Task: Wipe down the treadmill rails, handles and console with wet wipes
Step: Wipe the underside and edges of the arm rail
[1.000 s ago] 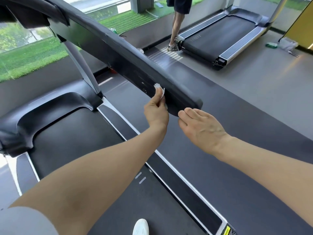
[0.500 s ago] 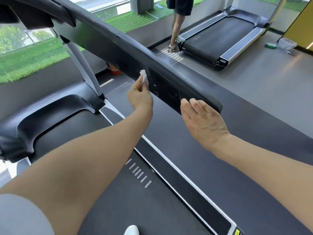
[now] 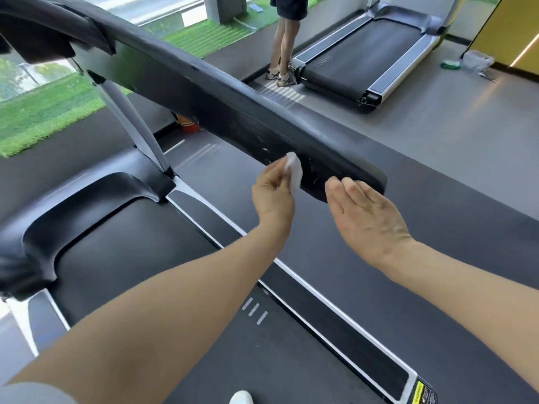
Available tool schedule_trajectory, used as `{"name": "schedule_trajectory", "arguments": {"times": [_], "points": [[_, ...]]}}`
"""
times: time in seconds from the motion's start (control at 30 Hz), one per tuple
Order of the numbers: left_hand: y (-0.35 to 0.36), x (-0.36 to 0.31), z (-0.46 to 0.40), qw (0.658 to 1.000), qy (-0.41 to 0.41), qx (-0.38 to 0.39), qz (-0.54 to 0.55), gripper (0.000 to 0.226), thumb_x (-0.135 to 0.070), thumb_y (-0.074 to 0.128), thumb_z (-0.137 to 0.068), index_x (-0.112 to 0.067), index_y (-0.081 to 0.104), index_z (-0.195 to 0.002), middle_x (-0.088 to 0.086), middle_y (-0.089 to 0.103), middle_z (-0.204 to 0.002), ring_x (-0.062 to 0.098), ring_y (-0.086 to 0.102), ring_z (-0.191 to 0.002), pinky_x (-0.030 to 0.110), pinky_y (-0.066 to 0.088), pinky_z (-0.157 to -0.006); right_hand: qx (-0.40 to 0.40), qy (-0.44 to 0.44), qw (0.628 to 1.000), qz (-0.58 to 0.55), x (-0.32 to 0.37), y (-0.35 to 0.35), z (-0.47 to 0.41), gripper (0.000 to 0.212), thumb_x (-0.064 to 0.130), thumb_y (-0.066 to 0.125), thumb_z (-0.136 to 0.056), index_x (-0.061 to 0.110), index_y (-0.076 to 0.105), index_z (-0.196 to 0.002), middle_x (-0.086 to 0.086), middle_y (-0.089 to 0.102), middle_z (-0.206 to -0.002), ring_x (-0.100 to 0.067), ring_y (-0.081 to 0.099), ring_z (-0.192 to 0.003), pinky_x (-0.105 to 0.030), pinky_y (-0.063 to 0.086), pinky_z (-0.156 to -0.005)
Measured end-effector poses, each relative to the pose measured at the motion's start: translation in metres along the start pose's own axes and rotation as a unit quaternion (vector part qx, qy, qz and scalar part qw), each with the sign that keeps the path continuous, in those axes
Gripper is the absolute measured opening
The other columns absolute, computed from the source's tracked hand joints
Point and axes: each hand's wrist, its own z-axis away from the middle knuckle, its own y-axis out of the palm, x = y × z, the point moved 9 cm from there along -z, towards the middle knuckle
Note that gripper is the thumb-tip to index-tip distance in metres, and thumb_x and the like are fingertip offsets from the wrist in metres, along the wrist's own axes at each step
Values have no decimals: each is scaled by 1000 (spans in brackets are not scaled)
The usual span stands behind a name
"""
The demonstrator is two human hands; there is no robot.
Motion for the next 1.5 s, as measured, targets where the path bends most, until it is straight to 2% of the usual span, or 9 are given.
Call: {"name": "schedule_trajectory", "arguments": {"times": [0.17,0.4,0.57,0.77,0.87,1.03,1.2,1.37,1.5], "points": [[-54,-24,-58,987,-9,-158,30,24,-15,57,-95,-17,67,-117,-4,66,-116,7,60,-108,17,42,-98,-5,-9,1000,-6,5,0,-11,61,3,19,-79,1,57,-127,-13,33,-126,-27,35,-112,-35,29,-102],[-5,9,-34,980,-79,-139,119,26,-8,56,-95,-11,67,-118,-8,65,-120,-2,57,-104,0,40,-80,7,-28,999,-42,0,3,-2,58,4,23,-77,-2,60,-121,-11,59,-120,-28,39,-108,-34,31,-100],[12,21,1,987,-92,-94,91,26,-3,55,-94,-10,67,-116,-7,66,-115,6,60,-108,17,43,-99,24,-32,998,-49,-6,2,11,57,4,26,-74,0,64,-116,-10,61,-117,-27,41,-108,-34,30,-100],[13,22,27,994,-97,35,-23,20,-10,61,-92,-13,70,-109,1,69,-107,8,62,-96,13,48,-82,22,0,991,-134,-4,-12,14,45,-3,38,-65,1,67,-98,-12,62,-99,-28,58,-90,-32,52,-79],[4,15,29,989,-127,36,59,13,-7,57,-93,-11,67,-99,4,68,-93,18,63,-89,32,54,-87,56,71,958,-272,-6,-18,-3,26,-5,56,-73,5,62,-97,-8,57,-96,-24,55,-87,-25,48,-64],[-15,5,26,955,-201,58,211,16,-5,45,-98,-5,59,-106,8,66,-93,15,65,-77,25,57,-65,80,191,860,-467,2,-25,-44,28,21,45,-98,11,47,-125,-5,46,-117,-20,45,-107,-23,33,-74],[-26,-2,17,923,-241,84,289,15,-13,46,-99,-12,61,-103,7,67,-94,15,66,-78,24,57,-63,34,185,897,-399,15,-31,-86,19,9,48,-95,10,55,-112,-5,52,-108,-20,50,-98,-23,32,-69],[-60,0,-12,939,-243,59,237,16,-11,52,-97,-13,60,-111,0,64,-101,15,61,-102,32,51,-94,79,86,948,-297,34,-27,-138,28,-3,56,-84,11,53,-108,-3,53,-101,-19,52,-93,-26,35,-64],[-95,16,-39,951,-252,9,179,26,-13,50,-98,-14,58,-123,-6,58,-105,15,54,-115,31,50,-94,-55,-67,973,-214,57,-55,-183,20,0,39,-76,7,57,-79,-7,54,-67,-26,53,-60,-24,24,-47]]}}
